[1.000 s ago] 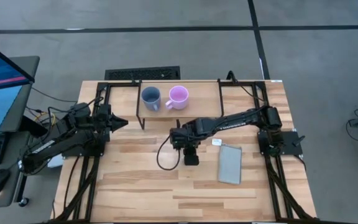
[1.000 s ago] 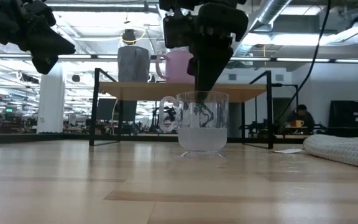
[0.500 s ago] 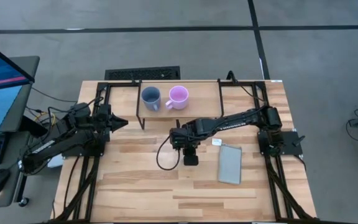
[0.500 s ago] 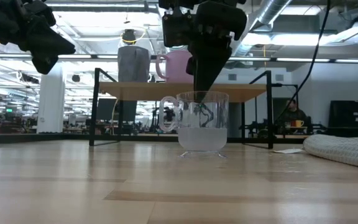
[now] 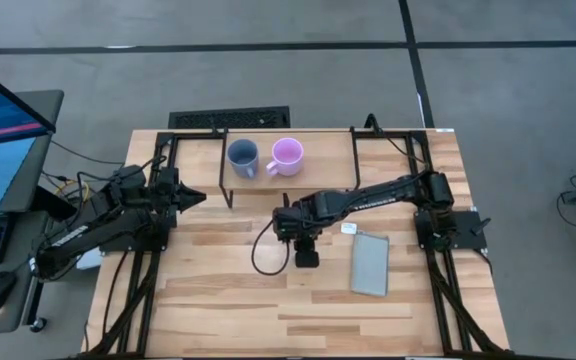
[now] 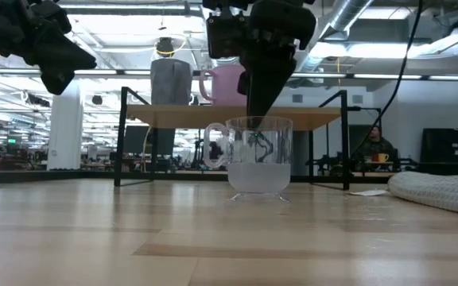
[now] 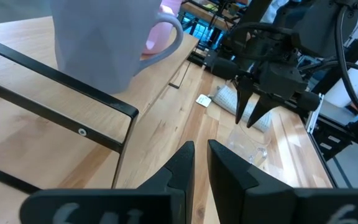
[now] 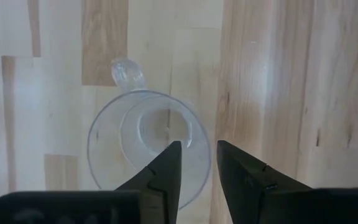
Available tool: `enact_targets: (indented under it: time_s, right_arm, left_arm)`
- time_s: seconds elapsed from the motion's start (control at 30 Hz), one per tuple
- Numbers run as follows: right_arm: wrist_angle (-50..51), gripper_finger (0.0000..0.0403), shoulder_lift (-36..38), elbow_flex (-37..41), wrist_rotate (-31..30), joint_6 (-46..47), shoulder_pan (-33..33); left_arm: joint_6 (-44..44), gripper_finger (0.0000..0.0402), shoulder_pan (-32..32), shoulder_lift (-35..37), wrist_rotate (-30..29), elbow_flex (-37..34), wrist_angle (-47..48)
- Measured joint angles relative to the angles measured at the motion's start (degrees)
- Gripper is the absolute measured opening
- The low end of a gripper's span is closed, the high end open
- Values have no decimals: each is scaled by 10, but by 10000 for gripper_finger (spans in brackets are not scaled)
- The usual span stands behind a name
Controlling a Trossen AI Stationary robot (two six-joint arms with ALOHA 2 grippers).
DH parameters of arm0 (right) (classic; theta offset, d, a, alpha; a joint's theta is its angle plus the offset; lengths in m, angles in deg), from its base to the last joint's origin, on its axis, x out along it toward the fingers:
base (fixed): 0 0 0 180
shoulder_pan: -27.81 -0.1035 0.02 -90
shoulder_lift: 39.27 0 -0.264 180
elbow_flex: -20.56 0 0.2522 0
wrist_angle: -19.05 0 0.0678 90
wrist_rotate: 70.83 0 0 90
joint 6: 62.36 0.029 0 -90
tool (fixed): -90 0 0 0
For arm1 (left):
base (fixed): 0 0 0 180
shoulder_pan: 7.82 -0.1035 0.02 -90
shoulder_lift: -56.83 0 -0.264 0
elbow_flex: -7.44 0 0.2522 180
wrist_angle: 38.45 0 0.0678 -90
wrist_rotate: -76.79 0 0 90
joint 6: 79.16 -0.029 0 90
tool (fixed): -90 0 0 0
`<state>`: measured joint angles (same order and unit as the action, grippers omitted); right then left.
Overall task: Stack small to large cups/mugs on shelf
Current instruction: Put the transparent cup on the shelf
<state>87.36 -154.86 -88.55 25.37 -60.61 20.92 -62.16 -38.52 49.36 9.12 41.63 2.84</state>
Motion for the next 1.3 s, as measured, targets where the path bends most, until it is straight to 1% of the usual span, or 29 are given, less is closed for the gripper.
enact_targets:
  time_s: [0.13,0.4,0.97,1.07,1.13,1.17,1.23,1.3]
  right_arm:
    - [0,124,0,0,16,4,-2]
    - [-8,124,0,0,29,4,-6]
    - [-18,124,-8,0,31,18,-14]
    - [-14,124,-23,4,53,26,-13]
    - [-33,124,-31,-1,64,28,-13]
    - [-40,124,-34,-1,66,28,-13]
    - [-20,120,-32,4,70,28,-13]
    - [-41,113,-29,1,71,29,-13]
  left_arm:
    - [0,33,0,0,0,0,0]
    - [0,33,0,0,-5,0,0]
    - [1,33,0,0,-6,0,0]
    - [1,33,0,0,-6,0,0]
    - [0,33,0,0,-6,0,0]
    - [0,33,0,0,-6,0,0]
    - [0,33,0,0,-6,0,0]
    - [1,33,0,0,-5,0,0]
